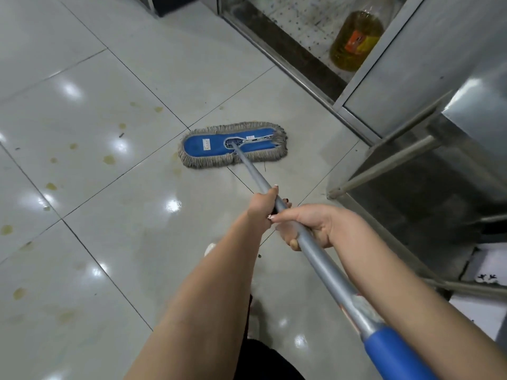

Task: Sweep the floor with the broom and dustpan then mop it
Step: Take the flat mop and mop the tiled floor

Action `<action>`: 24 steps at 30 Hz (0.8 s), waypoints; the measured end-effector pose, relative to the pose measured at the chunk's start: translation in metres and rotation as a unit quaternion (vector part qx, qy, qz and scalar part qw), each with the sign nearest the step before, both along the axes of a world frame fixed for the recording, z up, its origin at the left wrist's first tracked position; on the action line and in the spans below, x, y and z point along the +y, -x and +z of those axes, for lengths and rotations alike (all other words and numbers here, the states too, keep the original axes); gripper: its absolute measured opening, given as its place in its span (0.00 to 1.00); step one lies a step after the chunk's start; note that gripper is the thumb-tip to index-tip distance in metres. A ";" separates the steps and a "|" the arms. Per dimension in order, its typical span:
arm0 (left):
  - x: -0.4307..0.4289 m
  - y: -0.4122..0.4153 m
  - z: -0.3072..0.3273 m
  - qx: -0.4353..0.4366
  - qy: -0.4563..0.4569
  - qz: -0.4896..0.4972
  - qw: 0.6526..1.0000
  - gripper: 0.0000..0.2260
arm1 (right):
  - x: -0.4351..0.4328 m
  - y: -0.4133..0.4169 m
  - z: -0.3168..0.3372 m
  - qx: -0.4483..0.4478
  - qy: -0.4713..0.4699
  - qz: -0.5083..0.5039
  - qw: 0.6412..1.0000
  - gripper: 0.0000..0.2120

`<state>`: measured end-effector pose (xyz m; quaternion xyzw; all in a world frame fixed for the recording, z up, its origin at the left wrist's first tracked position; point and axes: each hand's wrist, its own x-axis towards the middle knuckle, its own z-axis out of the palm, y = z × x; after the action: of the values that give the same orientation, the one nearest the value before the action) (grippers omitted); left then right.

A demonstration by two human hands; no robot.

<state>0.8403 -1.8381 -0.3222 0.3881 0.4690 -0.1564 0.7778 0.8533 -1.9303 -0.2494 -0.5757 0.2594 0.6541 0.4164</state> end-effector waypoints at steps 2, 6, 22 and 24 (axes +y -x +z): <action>0.012 -0.021 -0.002 -0.004 0.014 0.009 1.000 0.13 | 0.012 -0.022 -0.002 -0.004 0.002 0.002 1.000 0.15; 0.049 -0.072 -0.006 -0.008 0.024 0.027 0.999 0.13 | 0.051 -0.073 -0.004 -0.007 0.000 0.012 1.000 0.14; 0.185 -0.247 -0.014 0.023 -0.017 -0.019 0.999 0.11 | 0.186 -0.242 -0.019 -0.025 0.001 0.015 1.000 0.13; 0.190 -0.254 -0.017 0.027 0.000 -0.011 1.000 0.10 | 0.191 -0.245 -0.024 -0.022 0.005 0.006 1.000 0.12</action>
<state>1.0941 -1.6478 -0.3390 0.3886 0.4859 -0.1750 0.7631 1.0984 -1.7389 -0.2736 -0.5938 0.2496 0.6423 0.4154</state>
